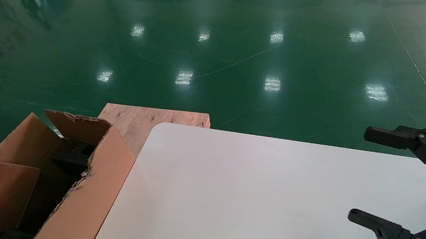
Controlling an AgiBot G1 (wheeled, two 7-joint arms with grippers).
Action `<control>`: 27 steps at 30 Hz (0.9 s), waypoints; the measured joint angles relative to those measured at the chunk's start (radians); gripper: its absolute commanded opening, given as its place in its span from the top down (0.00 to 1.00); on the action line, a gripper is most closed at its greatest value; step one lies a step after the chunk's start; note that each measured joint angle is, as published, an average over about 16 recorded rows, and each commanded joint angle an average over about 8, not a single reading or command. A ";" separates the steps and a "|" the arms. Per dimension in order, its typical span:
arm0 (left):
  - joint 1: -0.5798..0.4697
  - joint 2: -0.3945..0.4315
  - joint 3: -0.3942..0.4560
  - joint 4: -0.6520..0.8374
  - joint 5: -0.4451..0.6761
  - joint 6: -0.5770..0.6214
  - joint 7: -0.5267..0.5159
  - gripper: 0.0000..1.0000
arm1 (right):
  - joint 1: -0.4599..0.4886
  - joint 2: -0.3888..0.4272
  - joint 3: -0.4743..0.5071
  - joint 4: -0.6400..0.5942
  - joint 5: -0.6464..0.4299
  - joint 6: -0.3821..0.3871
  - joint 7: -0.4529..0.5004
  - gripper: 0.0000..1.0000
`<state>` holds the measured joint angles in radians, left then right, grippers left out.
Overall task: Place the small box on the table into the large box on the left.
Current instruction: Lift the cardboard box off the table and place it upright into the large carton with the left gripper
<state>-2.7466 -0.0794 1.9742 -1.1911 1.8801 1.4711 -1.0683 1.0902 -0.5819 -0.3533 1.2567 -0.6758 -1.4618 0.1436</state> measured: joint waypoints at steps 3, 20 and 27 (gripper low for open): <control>0.001 0.002 0.001 0.001 0.000 0.000 -0.001 0.00 | 0.000 0.000 0.000 0.000 0.000 0.000 0.000 0.00; 0.003 0.006 0.003 0.003 -0.002 -0.002 -0.001 0.00 | 0.000 0.000 0.000 0.000 0.000 0.000 0.000 0.00; 0.006 0.015 0.008 -0.006 -0.015 -0.010 0.003 0.00 | 0.000 0.000 0.000 0.000 0.000 0.000 0.000 0.00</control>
<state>-2.7401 -0.0640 1.9823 -1.1970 1.8655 1.4614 -1.0658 1.0902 -0.5819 -0.3533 1.2567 -0.6757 -1.4619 0.1436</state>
